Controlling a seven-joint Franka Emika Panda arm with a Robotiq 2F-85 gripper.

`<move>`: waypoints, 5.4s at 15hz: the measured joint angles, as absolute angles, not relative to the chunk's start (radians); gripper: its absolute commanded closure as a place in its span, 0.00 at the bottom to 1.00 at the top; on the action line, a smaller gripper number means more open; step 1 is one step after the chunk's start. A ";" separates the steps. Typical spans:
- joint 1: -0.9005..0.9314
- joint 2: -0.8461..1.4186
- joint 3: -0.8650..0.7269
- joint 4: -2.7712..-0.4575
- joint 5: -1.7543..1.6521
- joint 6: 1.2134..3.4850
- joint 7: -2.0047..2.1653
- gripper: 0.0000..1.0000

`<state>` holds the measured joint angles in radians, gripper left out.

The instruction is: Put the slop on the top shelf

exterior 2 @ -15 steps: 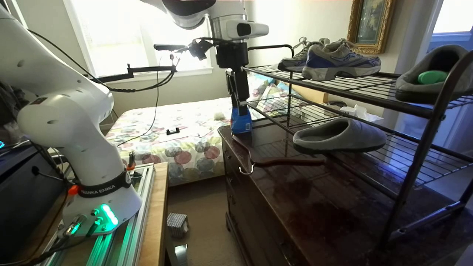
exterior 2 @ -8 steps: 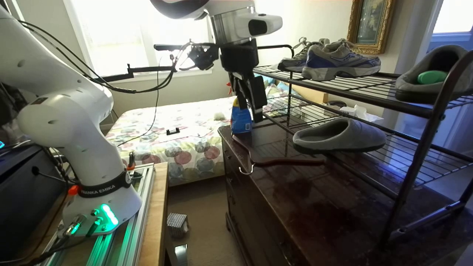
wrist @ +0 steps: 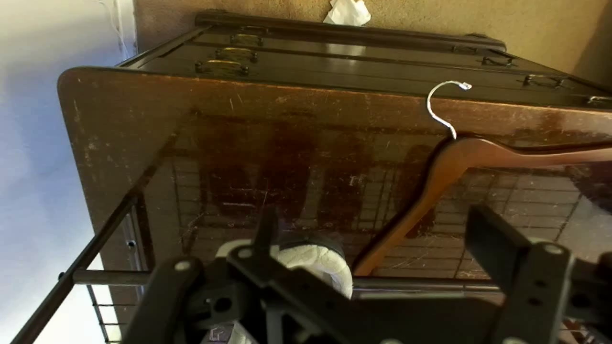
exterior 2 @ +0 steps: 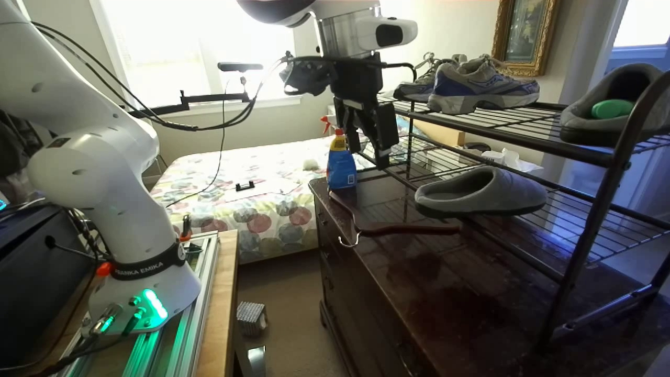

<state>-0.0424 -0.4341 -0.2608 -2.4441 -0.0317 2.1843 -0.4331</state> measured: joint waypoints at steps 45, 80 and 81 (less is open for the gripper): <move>0.084 0.177 -0.356 -2.160 1.447 2.839 -1.348 0.26; 0.261 0.067 -0.822 -2.303 0.215 2.389 -0.498 0.99; 0.281 0.058 -0.844 -2.320 0.142 2.389 -0.427 0.99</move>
